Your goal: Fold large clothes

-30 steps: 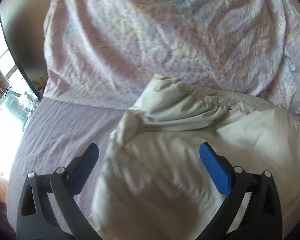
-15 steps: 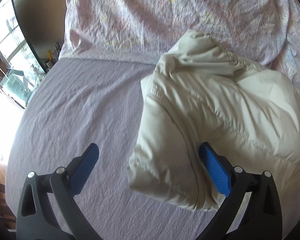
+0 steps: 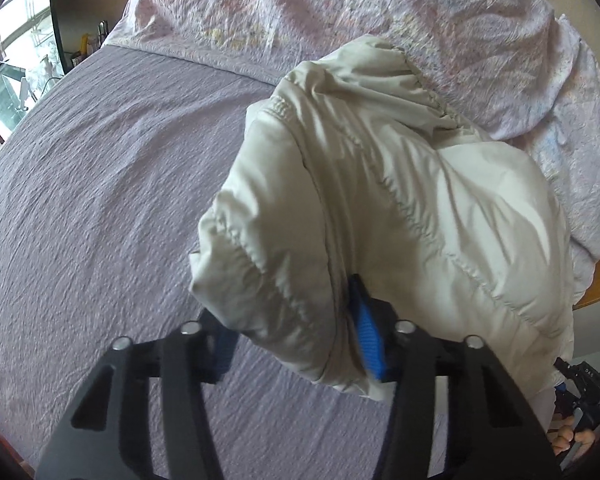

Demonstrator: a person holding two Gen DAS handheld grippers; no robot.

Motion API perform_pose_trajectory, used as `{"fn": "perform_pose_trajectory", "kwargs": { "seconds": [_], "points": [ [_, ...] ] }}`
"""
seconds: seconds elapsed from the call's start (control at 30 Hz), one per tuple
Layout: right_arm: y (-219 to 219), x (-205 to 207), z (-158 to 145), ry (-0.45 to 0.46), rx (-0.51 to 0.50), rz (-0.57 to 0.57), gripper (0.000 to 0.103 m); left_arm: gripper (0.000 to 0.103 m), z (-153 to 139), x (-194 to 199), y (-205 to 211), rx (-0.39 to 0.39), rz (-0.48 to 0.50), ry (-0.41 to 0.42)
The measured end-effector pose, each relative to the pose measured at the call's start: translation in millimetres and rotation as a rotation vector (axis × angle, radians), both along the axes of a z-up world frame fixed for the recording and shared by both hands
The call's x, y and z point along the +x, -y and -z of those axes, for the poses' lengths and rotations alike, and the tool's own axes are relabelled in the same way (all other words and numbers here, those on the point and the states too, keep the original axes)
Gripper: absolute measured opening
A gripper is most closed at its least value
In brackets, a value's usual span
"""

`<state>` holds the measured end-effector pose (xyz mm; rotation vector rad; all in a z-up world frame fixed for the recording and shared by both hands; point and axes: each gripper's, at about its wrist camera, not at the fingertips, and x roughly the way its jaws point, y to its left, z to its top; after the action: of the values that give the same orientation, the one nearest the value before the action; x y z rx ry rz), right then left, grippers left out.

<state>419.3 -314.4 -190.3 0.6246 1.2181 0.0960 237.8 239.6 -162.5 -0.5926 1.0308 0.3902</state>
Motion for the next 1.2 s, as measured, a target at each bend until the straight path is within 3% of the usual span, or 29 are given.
{"fn": "perform_pose_trajectory", "kwargs": {
  "seconds": [0.07, 0.17, 0.9, 1.03, 1.2],
  "points": [
    [1.4, -5.3, -5.3, 0.008, 0.003, -0.001, 0.028, 0.031, -6.7, -4.0, 1.7, -0.002, -0.004, 0.025],
    [3.2, -15.7, -8.5, 0.003, 0.016, -0.022, 0.027, 0.027, -17.8, -12.6, -0.1, 0.017, 0.001, 0.056],
    [-15.7, -131.7, -11.3, -0.049, 0.137, -0.23, 0.026, 0.027, -38.2, -151.1, -36.0, 0.074, -0.06, 0.007],
    [-19.1, -139.0, -16.4, -0.033, 0.107, -0.269, 0.028, 0.028, -38.4, -165.0, -35.0, 0.078, -0.063, -0.004],
    [-21.9, -134.1, -27.2, -0.037, -0.001, -0.277, 0.042, 0.037, -37.1, -163.8, -30.5, 0.118, -0.055, -0.044]
  ]
}}
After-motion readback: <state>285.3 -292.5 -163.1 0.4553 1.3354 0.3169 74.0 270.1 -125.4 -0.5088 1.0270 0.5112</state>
